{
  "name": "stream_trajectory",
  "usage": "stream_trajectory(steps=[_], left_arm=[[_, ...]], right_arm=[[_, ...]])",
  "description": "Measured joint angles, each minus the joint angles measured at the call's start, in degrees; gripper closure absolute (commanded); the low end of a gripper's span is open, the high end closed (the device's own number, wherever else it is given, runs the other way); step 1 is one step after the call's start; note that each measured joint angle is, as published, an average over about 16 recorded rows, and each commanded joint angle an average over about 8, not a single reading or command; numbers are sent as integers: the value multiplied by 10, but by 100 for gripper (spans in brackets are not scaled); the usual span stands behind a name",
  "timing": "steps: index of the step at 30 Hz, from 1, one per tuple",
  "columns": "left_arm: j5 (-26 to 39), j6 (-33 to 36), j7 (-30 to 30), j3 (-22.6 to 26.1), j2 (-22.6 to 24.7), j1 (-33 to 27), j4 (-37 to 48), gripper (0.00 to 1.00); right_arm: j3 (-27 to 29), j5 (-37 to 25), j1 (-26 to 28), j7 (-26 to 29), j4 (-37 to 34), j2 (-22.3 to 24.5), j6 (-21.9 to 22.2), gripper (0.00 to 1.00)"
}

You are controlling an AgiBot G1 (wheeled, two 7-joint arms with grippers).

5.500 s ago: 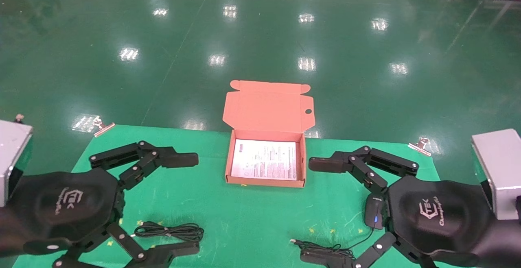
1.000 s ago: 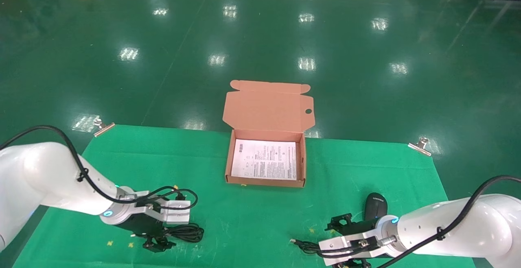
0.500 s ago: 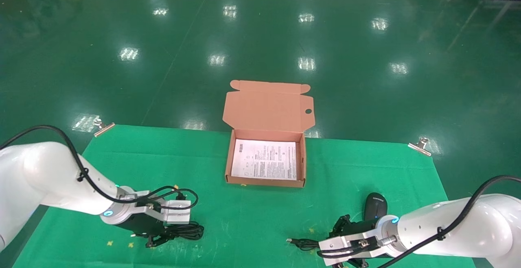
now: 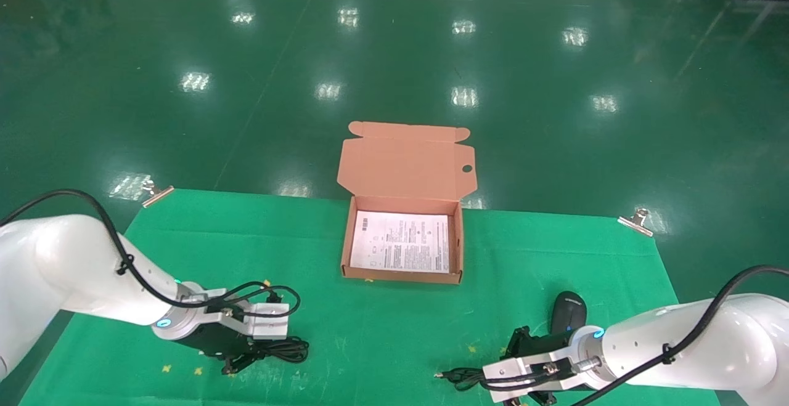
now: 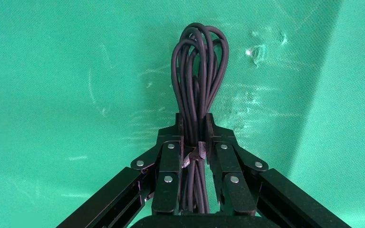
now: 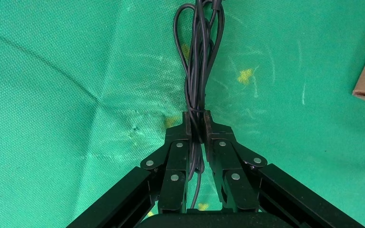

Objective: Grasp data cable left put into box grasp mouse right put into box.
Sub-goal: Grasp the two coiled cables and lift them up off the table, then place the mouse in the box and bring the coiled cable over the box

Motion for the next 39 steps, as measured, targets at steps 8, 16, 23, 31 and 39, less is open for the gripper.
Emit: stream_trajectory(steps=[8,16,23,31,39], left_arm=[[-15,7,7,-14,-24,-20,-59,100],[-15,-7,-17,-36,-55,-51,-179,100],[14,-43,-66,-49,-54,-76,-256,100],[52,-73,-110,-53,-37,-98,-279,100],[77,-81,-130,-51,-30,-107,-284,100]], right_arm=[[36,10,25,37,57,51,14,100],[89,7,90,83,129,86,50,100],[114,11,156,74,114,40,96,100],[118,39,212,15,22,-41,134,100],[115,62,243,-35,-49,-86,141,100]])
